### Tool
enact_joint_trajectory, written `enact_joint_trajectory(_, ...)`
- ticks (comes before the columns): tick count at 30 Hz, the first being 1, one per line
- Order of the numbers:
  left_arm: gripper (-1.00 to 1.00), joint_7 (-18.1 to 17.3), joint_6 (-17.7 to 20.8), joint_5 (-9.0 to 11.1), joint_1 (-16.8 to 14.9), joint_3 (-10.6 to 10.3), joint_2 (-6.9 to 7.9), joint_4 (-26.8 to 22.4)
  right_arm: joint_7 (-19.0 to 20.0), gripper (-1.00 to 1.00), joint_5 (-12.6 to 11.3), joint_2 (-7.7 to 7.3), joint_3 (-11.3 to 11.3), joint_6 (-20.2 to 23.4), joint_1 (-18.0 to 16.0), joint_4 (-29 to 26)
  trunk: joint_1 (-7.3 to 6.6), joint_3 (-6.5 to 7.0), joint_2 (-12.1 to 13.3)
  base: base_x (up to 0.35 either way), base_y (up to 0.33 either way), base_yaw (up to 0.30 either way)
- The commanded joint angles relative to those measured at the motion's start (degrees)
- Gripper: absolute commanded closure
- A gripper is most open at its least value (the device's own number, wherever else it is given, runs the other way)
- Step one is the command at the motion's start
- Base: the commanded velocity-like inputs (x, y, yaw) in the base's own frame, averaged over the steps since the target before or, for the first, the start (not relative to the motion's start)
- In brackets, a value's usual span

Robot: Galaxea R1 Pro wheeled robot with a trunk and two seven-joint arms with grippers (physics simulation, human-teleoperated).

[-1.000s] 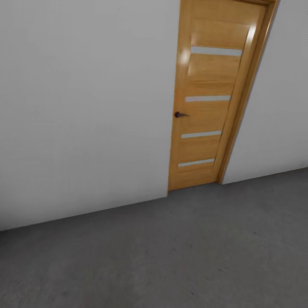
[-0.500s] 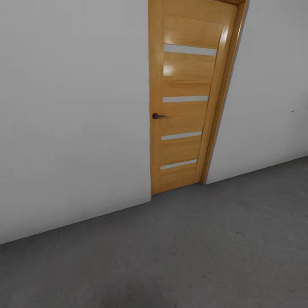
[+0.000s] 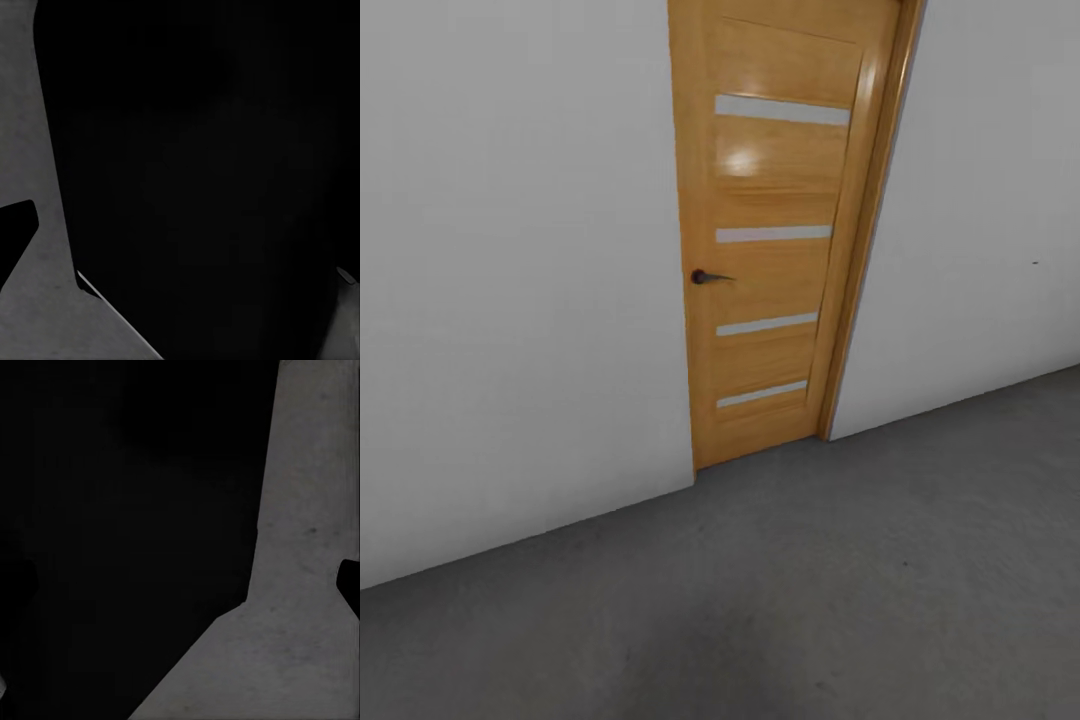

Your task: Move the two storage containers from the living room to the garage. In the garage, place one container on the floor and stack the other container on top of it (either order is fine).

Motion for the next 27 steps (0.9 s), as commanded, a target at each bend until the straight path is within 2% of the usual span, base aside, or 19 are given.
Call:
enact_joint_trajectory(1,-1.00,0.0,-0.2,-0.1,0.0,0.0,-0.01,0.1,0.1,-1.00,0.0,-0.01,0.0,0.0,0.0,0.0,0.03,-0.04,0.0,0.311,-0.120,-0.002)
enact_joint_trajectory(11,-1.00,0.0,-0.2,-0.1,0.0,0.0,-0.03,0.1,0.1,-1.00,0.0,-0.02,0.0,0.0,0.0,0.0,0.03,-0.04,0.0,0.322,-0.126,-0.001)
enact_joint_trajectory(27,-1.00,0.0,-0.4,0.0,0.0,0.0,-0.07,0.1,0.1,-1.00,0.0,-0.08,0.0,0.0,0.0,-0.1,0.03,-0.04,0.0,0.317,-0.184,0.000)
